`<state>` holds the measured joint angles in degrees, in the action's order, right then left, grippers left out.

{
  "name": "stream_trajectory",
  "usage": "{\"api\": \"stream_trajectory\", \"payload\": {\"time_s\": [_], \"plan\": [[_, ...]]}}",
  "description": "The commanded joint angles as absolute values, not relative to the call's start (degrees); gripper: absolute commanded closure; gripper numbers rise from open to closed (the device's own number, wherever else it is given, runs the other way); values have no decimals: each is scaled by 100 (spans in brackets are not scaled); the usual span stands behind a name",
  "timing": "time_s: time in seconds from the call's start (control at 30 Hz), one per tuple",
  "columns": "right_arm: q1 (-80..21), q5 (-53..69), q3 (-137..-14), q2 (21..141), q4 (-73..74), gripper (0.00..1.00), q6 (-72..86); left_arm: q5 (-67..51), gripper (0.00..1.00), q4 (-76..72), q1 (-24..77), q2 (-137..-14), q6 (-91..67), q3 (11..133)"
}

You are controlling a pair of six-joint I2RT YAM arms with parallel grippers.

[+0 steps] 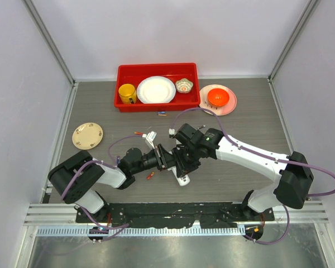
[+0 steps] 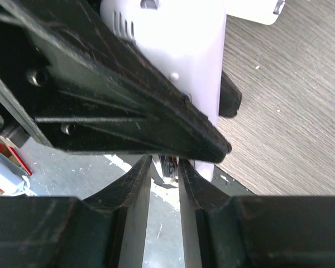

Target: Load the batteries into the remote control

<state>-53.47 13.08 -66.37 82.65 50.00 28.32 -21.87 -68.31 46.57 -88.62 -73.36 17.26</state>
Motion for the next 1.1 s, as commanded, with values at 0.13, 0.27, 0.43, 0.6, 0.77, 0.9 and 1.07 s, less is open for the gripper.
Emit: {"api": "stream_trajectory", "payload": {"time_s": [0.13, 0.27, 0.43, 0.6, 0.77, 0.9, 1.07], "plan": [[-5282, 774, -6873, 8183, 4895, 67, 2786, -2593, 100, -8859, 4799, -8763, -7602, 1942], [-5282, 791, -6891, 8148, 5018, 66, 2751, -2575, 100, -8859, 4799, -8745, -7585, 1934], [-5282, 774, -6917, 8086, 5168, 66, 2716, -2549, 100, -8859, 4799, -8771, -7559, 1916], [-5282, 677, -6987, 8033, 5422, 64, 2663, -2514, 100, -8859, 4799, -8798, -7524, 1863], [-5282, 624, -7066, 7954, 5616, 64, 2619, -2496, 100, -8859, 4799, -8824, -7497, 1846], [-5282, 633, -7102, 7893, 5748, 63, 2575, -2470, 100, -8859, 4799, -8903, -7488, 1854], [-5282, 606, -7137, 7831, 5792, 61, 2593, -2452, 100, -8859, 4799, -9079, -7515, 1916]]}}
